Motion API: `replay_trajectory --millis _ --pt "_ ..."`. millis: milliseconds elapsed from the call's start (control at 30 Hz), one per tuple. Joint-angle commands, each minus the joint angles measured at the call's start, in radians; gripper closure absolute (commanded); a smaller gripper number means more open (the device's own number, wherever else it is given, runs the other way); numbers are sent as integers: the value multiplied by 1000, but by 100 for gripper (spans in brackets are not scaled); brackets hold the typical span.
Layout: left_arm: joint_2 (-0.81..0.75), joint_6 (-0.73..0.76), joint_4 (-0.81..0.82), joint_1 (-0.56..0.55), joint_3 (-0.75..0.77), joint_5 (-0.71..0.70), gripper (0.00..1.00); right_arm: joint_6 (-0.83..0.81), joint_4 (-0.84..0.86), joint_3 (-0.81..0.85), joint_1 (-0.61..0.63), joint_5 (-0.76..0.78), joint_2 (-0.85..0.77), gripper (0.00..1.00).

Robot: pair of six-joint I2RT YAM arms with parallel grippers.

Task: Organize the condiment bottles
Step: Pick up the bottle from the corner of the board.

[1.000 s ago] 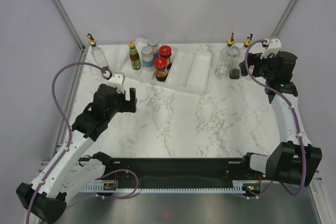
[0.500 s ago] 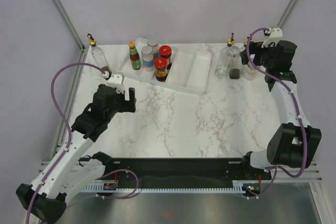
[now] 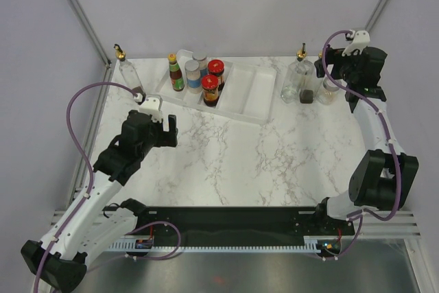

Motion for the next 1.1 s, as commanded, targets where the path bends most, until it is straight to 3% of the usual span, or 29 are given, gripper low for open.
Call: replay_trajectory --millis 0,1067 --pt "-11 32 40 2 -7 -36 0 14 50 60 0 15 28 5" --pt "-12 30 38 2 -10 -42 0 -17 97 112 46 73 130 7"
